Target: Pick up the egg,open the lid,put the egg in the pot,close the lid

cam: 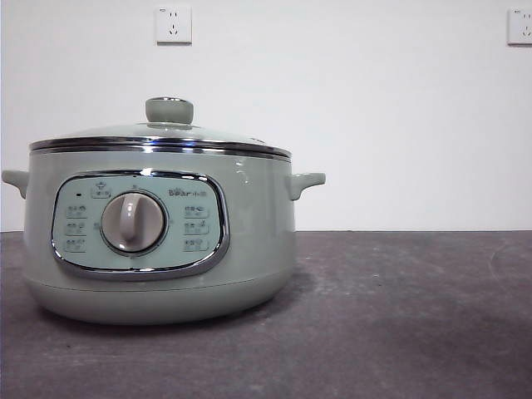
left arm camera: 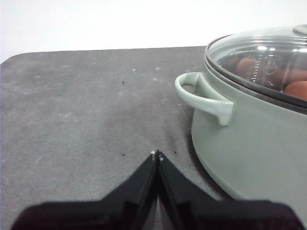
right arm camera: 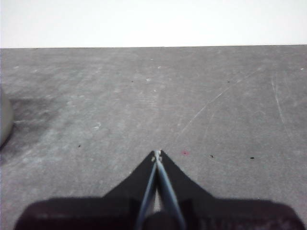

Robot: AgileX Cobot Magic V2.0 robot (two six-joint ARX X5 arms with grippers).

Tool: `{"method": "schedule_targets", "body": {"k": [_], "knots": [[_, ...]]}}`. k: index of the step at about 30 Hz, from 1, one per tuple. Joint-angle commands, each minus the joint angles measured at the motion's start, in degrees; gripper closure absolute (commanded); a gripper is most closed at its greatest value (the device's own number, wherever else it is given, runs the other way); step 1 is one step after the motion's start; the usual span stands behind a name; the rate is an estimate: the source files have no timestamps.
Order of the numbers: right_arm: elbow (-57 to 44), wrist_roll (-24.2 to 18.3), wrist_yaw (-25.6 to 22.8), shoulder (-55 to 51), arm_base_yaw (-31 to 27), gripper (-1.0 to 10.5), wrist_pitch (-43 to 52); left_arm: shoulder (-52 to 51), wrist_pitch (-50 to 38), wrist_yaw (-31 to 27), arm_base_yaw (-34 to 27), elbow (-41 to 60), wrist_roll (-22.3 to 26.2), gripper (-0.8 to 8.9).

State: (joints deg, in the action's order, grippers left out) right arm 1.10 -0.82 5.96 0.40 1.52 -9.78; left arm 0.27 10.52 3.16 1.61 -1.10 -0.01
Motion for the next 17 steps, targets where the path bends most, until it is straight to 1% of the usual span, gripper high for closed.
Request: {"method": "schedule_targets", "body": {"k": [1, 17], "knots": [[-0.74, 0.55, -0.17, -0.02, 0.04, 9.5, -0.24, -0.15, -0.2, -0.09, -0.17, 0.9, 0.09, 8.16], [-0.74, 0.55, -0.17, -0.02, 0.04, 9.5, -0.24, -0.15, -0.2, -0.09, -0.2, 0.9, 0.09, 8.17]]}}
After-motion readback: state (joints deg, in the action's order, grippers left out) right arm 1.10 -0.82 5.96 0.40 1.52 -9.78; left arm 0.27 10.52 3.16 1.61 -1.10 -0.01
